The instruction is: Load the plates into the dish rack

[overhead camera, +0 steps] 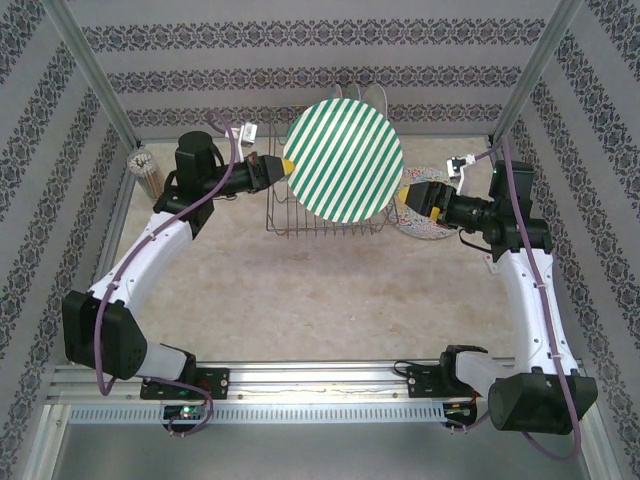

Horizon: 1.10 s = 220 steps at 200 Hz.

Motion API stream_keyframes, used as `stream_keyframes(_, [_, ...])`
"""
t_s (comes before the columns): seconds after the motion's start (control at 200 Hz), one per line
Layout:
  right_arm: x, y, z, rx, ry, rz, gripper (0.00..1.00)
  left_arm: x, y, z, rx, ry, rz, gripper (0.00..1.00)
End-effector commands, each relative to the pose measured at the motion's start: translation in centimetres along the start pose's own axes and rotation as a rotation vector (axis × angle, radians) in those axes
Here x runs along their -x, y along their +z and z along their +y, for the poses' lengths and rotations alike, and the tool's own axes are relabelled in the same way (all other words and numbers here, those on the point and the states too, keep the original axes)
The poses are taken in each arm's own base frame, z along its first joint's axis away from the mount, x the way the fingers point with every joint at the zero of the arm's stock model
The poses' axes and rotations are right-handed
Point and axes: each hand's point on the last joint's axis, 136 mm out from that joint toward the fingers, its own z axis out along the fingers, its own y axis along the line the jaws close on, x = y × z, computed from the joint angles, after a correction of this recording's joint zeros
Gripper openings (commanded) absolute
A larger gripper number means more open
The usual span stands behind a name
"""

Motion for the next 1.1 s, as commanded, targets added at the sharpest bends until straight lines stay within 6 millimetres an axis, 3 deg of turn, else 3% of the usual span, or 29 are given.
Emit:
stream_keyframes(0.0, [1.2,0.2,0.9,0.032,-0.084,-0.027,0.9,0.9,-0.7,-3.1,-0.127,0.086,-0.021,0.0])
stream_keyframes(0.365, [3.2,0.7,1.7,0.089,-0.134,-0.054,0.9,-0.4,-0.3,-2.2,-0.169,0.059,0.03,0.0])
stream_keyframes(0.605, [4.7,0.7,2.3,0.107,-0.157,-0.086,0.89,-0.8,-0.2,-2.7,-0.223,0.051,0.067,0.0])
stream_keyframes(0.889, [5.5,0.9,0.3,0.017,-0.144,-0.133,0.87,-0.8,-0.1,-2.9,-0.251,0.044,0.075,0.0])
stream_keyframes(1.094, [5.6,1.3,0.2,0.044,-0.119,-0.123,0.87,-0.9,-0.1,-2.8,-0.251,0.043,0.076,0.0])
